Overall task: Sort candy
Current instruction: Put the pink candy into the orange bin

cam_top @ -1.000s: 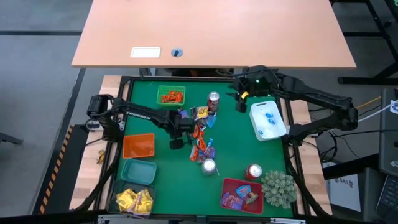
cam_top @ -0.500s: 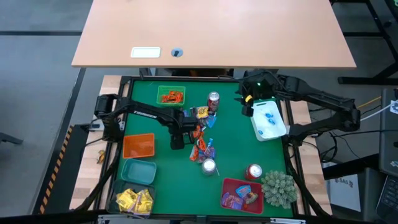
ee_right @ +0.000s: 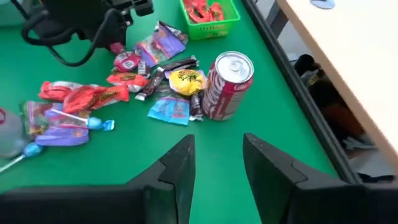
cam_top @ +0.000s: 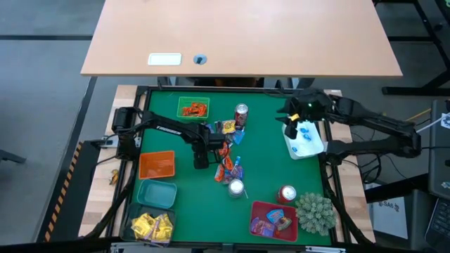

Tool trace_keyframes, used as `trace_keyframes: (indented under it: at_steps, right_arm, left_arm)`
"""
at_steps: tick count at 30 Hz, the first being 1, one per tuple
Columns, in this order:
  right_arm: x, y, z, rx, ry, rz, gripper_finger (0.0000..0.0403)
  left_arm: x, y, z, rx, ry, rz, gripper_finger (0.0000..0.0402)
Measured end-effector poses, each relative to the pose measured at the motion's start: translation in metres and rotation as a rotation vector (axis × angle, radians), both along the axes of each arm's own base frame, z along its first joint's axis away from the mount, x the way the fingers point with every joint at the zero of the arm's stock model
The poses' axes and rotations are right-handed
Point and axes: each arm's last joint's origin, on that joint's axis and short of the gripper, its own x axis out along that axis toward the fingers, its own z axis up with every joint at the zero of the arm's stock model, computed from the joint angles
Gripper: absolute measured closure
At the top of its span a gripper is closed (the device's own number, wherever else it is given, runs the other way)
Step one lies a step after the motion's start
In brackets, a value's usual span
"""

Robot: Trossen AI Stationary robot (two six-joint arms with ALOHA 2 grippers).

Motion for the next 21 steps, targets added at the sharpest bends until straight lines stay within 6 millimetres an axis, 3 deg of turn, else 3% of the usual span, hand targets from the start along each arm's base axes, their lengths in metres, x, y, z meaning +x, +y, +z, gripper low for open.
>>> trace_keyframes:
  at_steps: [9, 21]
  right_arm:
    - [-0.006, 0.006, -0.043, 0.115, -0.067, 0.059, 0.0269]
    - [-0.005, 0.006, -0.073, 0.163, -0.047, 0.065, 0.0269]
  left_arm:
    - [-0.002, 0.0, 0.005, -0.006, 0.017, 0.011, 0.0367]
    - [0.002, -0.023, 0.062, -0.103, 0.164, -0.02, 0.0377]
